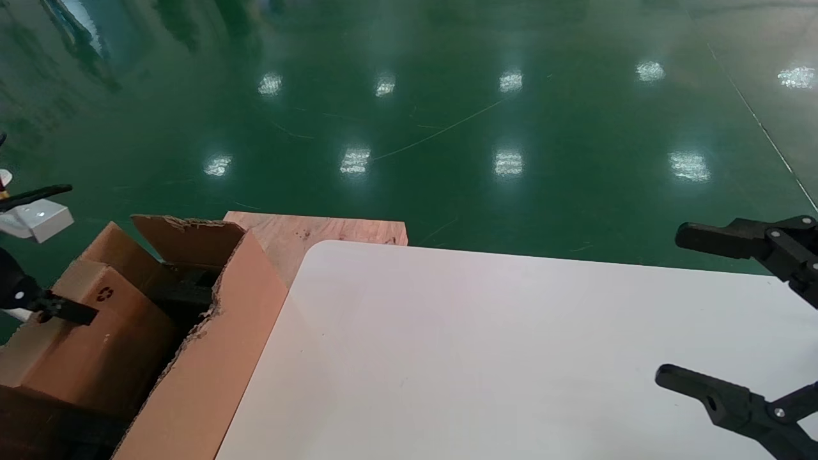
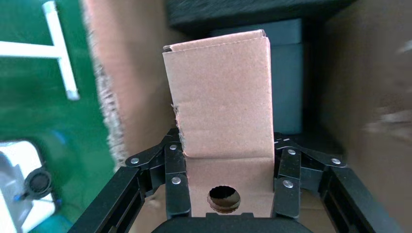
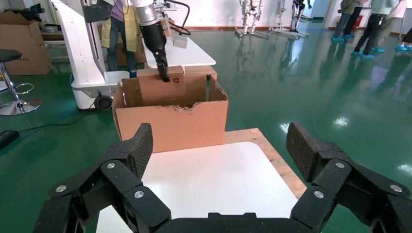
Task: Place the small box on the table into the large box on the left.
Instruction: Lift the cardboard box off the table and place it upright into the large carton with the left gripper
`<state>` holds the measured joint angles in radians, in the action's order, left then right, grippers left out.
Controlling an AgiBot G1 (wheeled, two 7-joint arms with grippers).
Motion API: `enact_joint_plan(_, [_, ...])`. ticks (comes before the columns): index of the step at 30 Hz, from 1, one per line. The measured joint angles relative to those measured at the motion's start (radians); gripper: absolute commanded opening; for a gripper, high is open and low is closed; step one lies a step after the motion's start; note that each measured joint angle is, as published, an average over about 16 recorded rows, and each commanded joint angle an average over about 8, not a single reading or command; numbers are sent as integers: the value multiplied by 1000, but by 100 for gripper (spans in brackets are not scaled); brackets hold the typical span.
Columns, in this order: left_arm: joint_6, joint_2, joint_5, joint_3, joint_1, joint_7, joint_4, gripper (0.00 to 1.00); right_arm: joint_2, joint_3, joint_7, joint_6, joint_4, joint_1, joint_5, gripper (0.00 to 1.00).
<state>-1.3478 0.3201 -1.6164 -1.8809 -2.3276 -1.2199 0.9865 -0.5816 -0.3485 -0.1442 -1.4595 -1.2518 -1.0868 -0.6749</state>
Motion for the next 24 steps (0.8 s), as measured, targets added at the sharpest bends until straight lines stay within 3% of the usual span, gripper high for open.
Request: enact_joint_plan(24, [93, 25, 74, -30, 137, 155, -197, 0, 0, 0, 0, 0, 0, 0, 0, 100])
